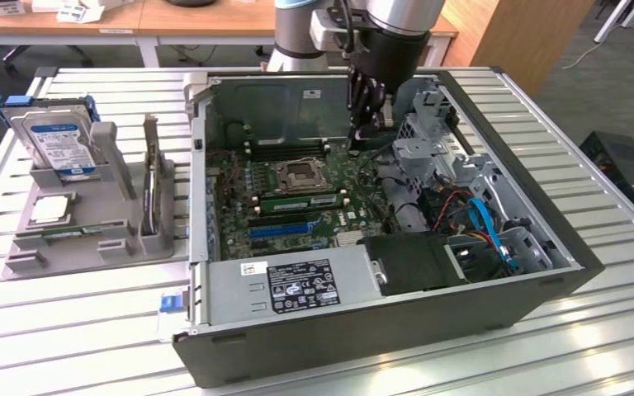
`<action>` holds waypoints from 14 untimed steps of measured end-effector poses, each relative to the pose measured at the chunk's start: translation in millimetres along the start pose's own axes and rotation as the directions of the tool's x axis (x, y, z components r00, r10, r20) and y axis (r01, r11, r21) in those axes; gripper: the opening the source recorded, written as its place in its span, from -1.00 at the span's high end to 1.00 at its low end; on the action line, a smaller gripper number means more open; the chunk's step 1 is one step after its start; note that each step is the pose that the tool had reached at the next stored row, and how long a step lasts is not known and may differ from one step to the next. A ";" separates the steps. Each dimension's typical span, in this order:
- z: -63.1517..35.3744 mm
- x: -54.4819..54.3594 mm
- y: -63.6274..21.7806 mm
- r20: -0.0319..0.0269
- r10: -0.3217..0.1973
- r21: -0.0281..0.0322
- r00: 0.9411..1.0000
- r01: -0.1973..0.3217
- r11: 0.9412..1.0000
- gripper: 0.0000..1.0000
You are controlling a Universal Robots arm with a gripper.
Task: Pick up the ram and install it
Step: 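Press down the ram until it locks into place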
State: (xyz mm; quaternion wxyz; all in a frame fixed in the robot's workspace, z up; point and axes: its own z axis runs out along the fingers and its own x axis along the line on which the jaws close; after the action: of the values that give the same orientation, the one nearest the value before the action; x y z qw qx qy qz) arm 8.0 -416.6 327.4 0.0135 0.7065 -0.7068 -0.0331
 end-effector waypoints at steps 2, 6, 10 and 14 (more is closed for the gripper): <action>0.0 0.0 0.0 0.000 0.000 0.000 1.000 0.000 1.000 0.79; 2.6 0.1 -0.2 0.000 0.000 0.000 1.000 0.000 1.000 0.79; 7.5 0.2 -0.5 0.000 0.000 0.000 1.000 0.000 1.000 0.79; 13.8 0.4 -0.9 0.000 0.000 0.000 1.000 0.000 1.000 0.79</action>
State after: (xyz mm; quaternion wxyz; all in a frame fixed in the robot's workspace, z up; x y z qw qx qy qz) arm 8.0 -416.6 313.5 0.0133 0.7065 -0.7068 -0.0330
